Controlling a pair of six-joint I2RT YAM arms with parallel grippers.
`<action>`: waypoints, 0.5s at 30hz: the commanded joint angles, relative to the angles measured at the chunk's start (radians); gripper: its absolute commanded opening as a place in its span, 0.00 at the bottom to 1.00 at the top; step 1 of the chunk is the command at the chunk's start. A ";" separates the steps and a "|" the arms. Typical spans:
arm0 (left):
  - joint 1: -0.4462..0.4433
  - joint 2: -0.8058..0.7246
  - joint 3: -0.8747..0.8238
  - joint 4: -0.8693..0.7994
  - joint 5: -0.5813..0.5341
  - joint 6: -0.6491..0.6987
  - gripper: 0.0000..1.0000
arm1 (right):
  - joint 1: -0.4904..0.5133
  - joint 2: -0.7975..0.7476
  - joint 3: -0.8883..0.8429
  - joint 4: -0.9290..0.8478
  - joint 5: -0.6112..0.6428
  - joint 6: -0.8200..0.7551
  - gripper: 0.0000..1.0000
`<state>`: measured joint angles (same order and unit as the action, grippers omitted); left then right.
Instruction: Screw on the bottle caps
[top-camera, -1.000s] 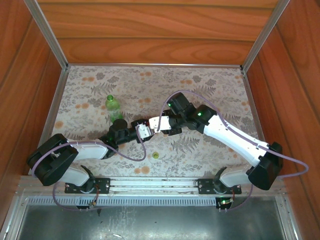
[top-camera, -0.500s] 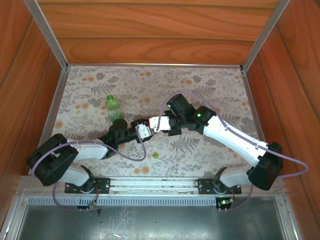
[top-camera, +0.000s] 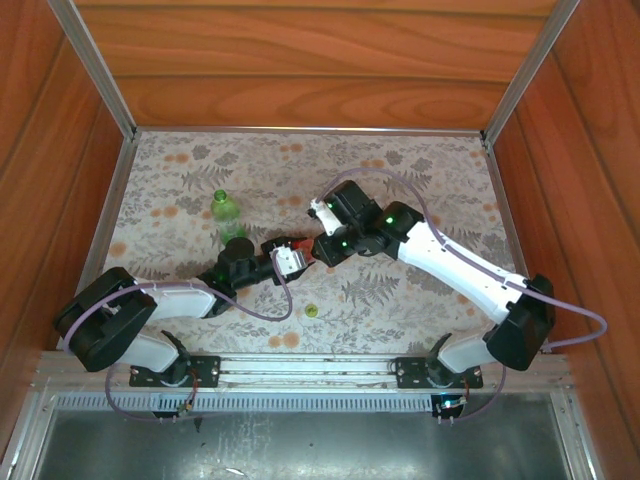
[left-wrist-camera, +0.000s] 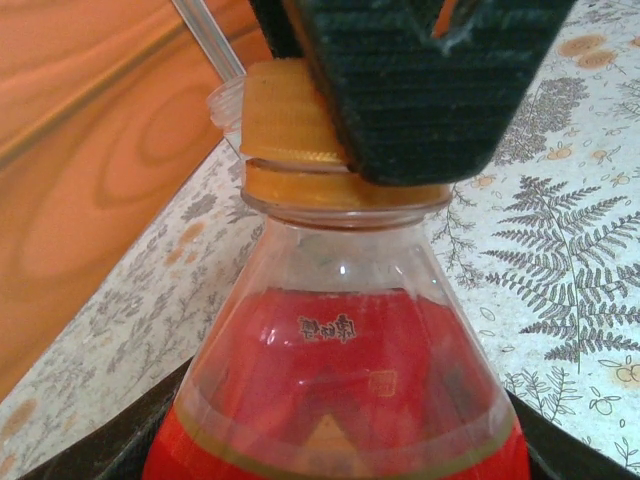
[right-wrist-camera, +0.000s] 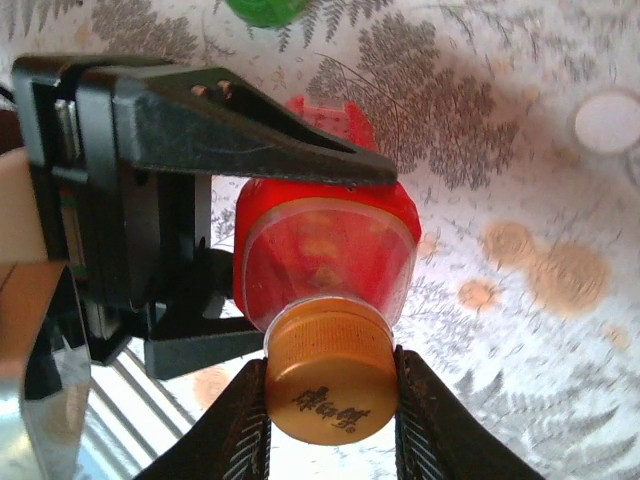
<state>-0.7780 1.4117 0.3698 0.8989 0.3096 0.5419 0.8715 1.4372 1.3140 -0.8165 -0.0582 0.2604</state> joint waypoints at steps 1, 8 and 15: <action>-0.008 0.025 -0.012 -0.073 0.045 -0.009 0.58 | -0.014 -0.002 0.026 -0.025 0.050 0.130 0.13; -0.009 0.021 -0.017 -0.073 0.038 -0.005 0.58 | -0.014 -0.100 -0.073 0.077 0.118 -0.442 0.47; -0.009 0.025 -0.017 -0.073 0.036 -0.004 0.58 | -0.014 -0.198 -0.161 0.100 -0.012 -1.133 0.52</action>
<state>-0.7792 1.4151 0.3695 0.8967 0.3237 0.5449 0.8627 1.2503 1.1576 -0.7334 -0.0315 -0.5037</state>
